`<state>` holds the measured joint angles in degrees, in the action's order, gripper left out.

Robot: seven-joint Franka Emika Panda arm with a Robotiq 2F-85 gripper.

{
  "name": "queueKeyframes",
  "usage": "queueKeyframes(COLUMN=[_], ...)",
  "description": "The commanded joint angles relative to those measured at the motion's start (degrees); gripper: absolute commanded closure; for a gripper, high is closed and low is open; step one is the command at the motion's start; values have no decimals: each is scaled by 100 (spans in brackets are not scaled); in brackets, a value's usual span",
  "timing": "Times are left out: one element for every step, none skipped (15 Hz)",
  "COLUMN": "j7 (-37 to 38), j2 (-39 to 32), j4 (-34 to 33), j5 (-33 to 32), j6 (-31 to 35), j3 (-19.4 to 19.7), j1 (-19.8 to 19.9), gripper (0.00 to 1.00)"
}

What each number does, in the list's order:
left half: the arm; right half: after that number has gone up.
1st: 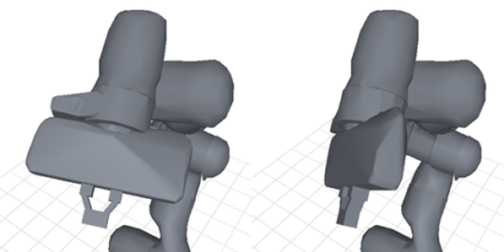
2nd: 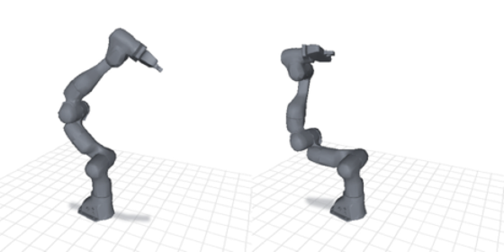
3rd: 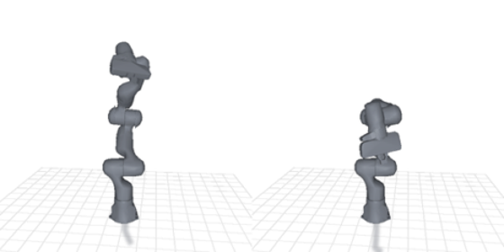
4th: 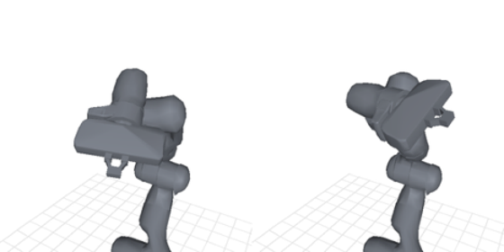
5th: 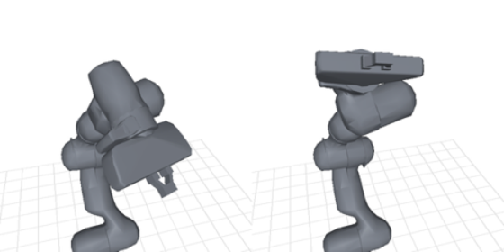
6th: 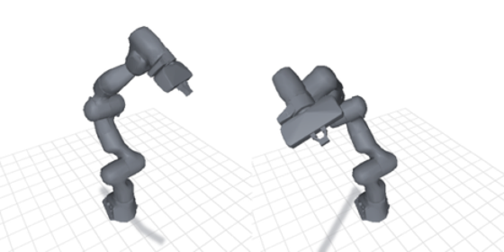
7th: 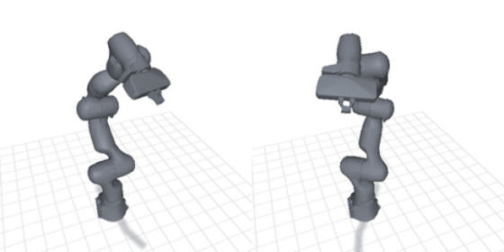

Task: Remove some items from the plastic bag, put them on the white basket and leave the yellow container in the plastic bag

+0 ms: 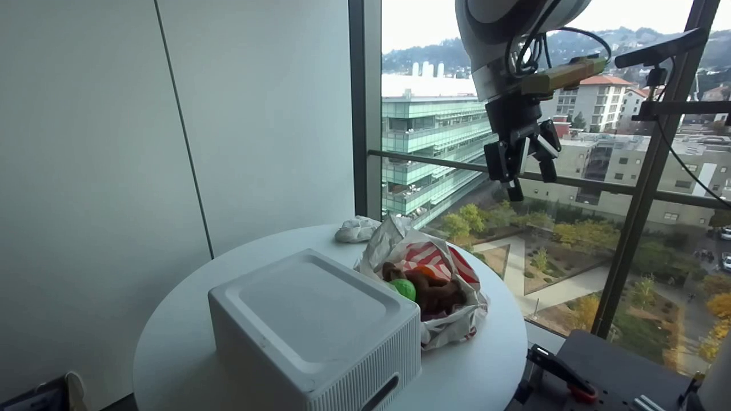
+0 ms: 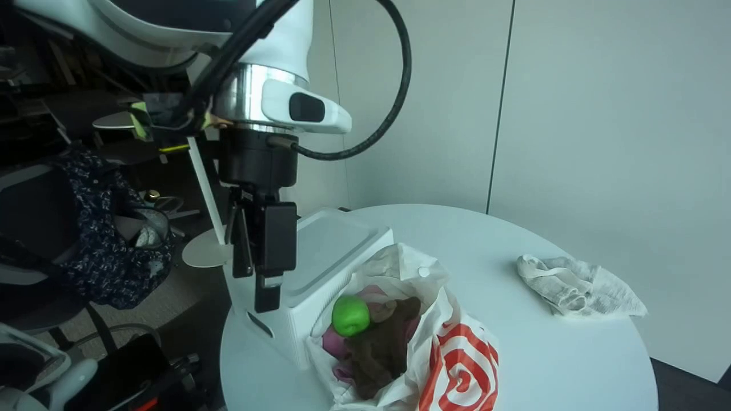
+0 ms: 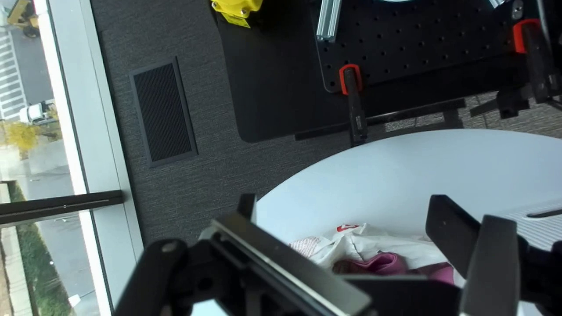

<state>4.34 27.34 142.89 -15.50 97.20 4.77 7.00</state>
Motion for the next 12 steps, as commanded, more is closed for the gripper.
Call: queueKeyframes(j7=[504,740,883,1127,1323,1527,1700,1929,2178,2462,2659,2879], j2=[-766,-1006,-1227,-1487,-1707,-1952,-2156,-2394,-2587,-2800,-2978,-3161], j4=[331,432,474,549,582,600,601,584,573,562,525,494], j5=[-35,15,58,-24,-129,-227,-342,-482,-670,-912,-1068,-1261], j6=[1320,1773,2116,2553,2907,3270,3572,3876,4161,4494,4693,4910], j3=[-131,-178,-205,-253,-295,-314,-318,-303,-278,-241,-194,-135], j1=[-64,-64,-66,-40,-19,2,13,25,31,28,1,-35], gripper=[0,0,0,0,0,0,0,0,0,0,0,0])
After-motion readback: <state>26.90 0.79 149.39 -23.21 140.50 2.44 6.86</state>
